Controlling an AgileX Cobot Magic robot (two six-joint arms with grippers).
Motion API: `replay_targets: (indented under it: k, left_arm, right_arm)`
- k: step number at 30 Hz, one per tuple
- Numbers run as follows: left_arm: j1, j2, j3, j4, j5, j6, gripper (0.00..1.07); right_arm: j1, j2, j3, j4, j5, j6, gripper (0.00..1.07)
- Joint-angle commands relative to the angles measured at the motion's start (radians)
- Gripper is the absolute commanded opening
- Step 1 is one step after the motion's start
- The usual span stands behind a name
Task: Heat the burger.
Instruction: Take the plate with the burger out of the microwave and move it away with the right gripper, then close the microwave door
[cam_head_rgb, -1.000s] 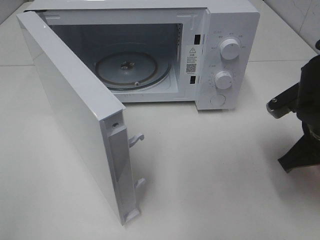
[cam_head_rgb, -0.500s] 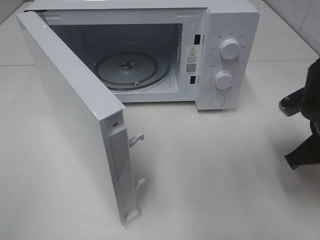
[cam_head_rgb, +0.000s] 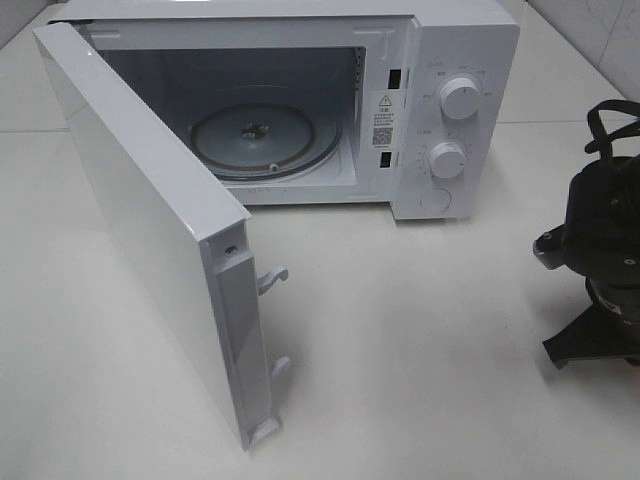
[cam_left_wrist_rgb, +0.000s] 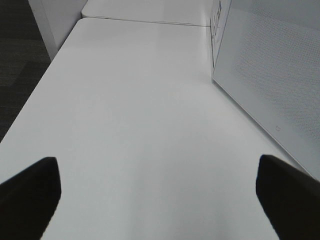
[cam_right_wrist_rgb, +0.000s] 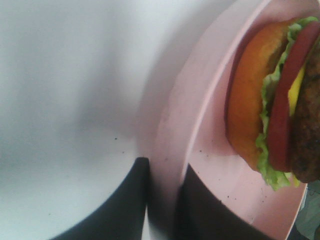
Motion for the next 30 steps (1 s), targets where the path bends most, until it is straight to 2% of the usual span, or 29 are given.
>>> replay_targets:
  k: [1, 3, 5, 9, 13, 17, 18, 20, 21, 22, 24, 25, 27, 28, 29, 30]
  left_arm:
    - [-0.002, -0.011, 0.001, -0.002, 0.000, -0.004, 0.98]
    - [-0.002, -0.011, 0.001, -0.002, 0.000, -0.004, 0.98]
    - [-0.002, -0.011, 0.001, -0.002, 0.000, -0.004, 0.98]
    - [-0.002, -0.011, 0.001, -0.002, 0.000, -0.004, 0.98]
    - [-0.002, -0.011, 0.001, -0.002, 0.000, -0.004, 0.98]
    - [-0.002, -0.011, 0.001, -0.002, 0.000, -0.004, 0.98]
    - [-0.002, -0.011, 0.001, -0.002, 0.000, -0.004, 0.98]
    - [-0.002, -0.011, 0.001, -0.002, 0.000, -0.004, 0.98]
    - [-0.002, -0.011, 0.001, -0.002, 0.000, -0.004, 0.98]
    - [-0.002, -0.011, 0.001, -0.002, 0.000, -0.004, 0.98]
    - [-0.002, -0.011, 0.001, -0.002, 0.000, -0.004, 0.98]
    - [-0.002, -0.011, 0.001, -0.002, 0.000, -0.004, 0.98]
    - [-0.002, -0.011, 0.001, -0.002, 0.000, -0.004, 0.98]
    - [-0.002, -0.011, 0.001, -0.002, 0.000, -0.004, 0.98]
    - [-0.002, -0.011, 0.001, -0.002, 0.000, -0.004, 0.98]
    - [-0.002, -0.011, 0.001, -0.002, 0.000, -0.004, 0.98]
  right_arm:
    - [-0.004, -0.004, -0.002, -0.008, 0.033, 0.014, 0.06]
    - [-0.004, -0.004, -0.002, -0.001, 0.033, 0.013, 0.08]
    - [-0.002, -0.004, -0.002, 0.034, 0.033, -0.009, 0.16]
    - [-0.002, -0.012, -0.002, 0.056, 0.031, -0.042, 0.24]
    - [-0.001, -0.088, -0.014, 0.083, 0.027, -0.099, 0.38]
    - [-0.001, -0.160, -0.038, 0.127, 0.020, -0.160, 0.41]
    - [-0.001, -0.215, -0.060, 0.179, 0.013, -0.220, 0.41]
    - [-0.001, -0.246, -0.068, 0.203, 0.004, -0.251, 0.41]
    - [-0.001, -0.312, -0.085, 0.271, -0.027, -0.339, 0.41]
    - [-0.001, -0.312, -0.085, 0.271, -0.027, -0.339, 0.41]
    - [-0.001, -0.401, -0.095, 0.386, -0.079, -0.483, 0.45]
    - [-0.001, -0.401, -0.095, 0.386, -0.079, -0.483, 0.45]
    - [-0.001, -0.500, -0.095, 0.495, -0.104, -0.631, 0.56]
    - [-0.001, -0.500, -0.095, 0.495, -0.104, -0.631, 0.56]
    - [-0.001, -0.553, -0.095, 0.556, -0.098, -0.719, 0.67]
    - [-0.001, -0.553, -0.095, 0.556, -0.098, -0.719, 0.67]
